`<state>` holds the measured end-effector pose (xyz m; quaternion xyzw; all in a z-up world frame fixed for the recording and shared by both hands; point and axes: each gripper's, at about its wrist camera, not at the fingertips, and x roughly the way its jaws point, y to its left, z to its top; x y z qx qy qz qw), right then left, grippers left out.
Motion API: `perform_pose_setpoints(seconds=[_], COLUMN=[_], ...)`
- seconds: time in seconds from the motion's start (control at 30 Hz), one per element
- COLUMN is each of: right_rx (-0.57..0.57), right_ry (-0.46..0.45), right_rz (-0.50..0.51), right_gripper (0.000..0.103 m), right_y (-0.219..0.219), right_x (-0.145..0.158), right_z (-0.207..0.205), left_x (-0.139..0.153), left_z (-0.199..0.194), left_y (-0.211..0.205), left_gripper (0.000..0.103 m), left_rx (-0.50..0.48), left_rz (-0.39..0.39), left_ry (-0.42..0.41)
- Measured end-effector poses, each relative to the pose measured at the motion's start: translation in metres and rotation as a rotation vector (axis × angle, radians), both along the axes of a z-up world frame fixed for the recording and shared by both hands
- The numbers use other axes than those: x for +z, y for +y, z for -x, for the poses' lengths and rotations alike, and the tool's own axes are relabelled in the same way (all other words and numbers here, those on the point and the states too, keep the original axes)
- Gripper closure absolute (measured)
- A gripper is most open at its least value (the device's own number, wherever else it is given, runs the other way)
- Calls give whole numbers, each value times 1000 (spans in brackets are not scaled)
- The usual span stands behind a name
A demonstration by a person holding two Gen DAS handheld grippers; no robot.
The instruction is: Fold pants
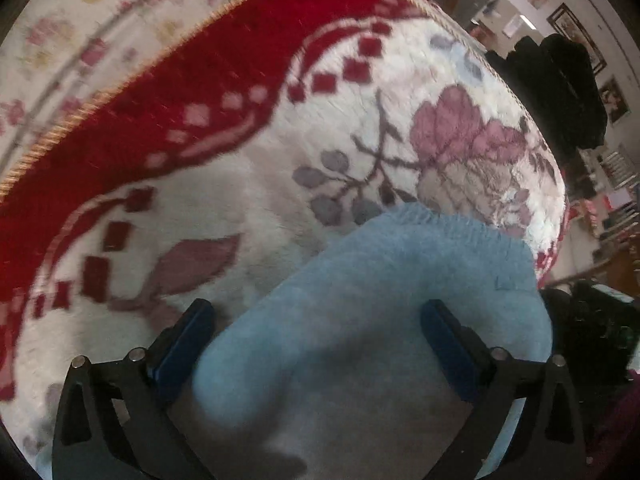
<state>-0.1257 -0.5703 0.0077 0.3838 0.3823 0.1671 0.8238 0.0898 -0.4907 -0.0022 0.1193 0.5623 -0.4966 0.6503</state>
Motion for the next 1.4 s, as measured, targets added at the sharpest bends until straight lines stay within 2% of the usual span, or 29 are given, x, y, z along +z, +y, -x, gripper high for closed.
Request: perform_pose_setpoints(seconds=[0.07, 0.17, 0.23, 0.27, 0.3, 0.4, 0.5, 0.63, 0.87, 1.17, 1.3, 1.4], right_rx=[-35, -25, -18, -14, -7, 10, 25, 50, 118, 275, 371, 450], right_ry=[30, 18, 13, 6, -11, -52, -82, -145, -266, -386, -432, -457], right_rz=[-11, -45, -50, -43, -23, 28, 64, 111, 179, 305, 362, 419], right_gripper=[37, 49, 54, 58, 61, 66, 67, 68, 69, 70, 70, 70], right_y=[-4, -6, -6, -6, -4, 3, 8, 18, 50, 129, 177, 214], right_x=[-8, -9, -8, -5, 0, 12, 24, 49, 106, 165, 182, 184], right_z=[-4, -5, -4, -3, -2, -4, -2, -1, -5, -16, -19, -18], left_x=[-3, -4, 1, 5, 8, 26, 42, 77, 143, 200, 211, 202], left_z=[-6, -8, -4, -5, -5, 3, 10, 12, 12, 27, 39, 46], left_y=[-2, 0, 2, 4, 6, 9, 13, 30, 89, 207, 271, 329], left_gripper=[0, 3, 25, 63, 69, 80, 81, 82, 82, 82, 82, 82], left_rx=[-3, 0, 1, 2, 1, -14, -18, 11, 106, 265, 354, 457], left_rz=[9, 15, 19, 38, 63, 77, 85, 150, 285, 408, 447, 448], left_ry=[34, 50, 7, 9, 33, -16, -49, -87, -153, -244, -275, -281])
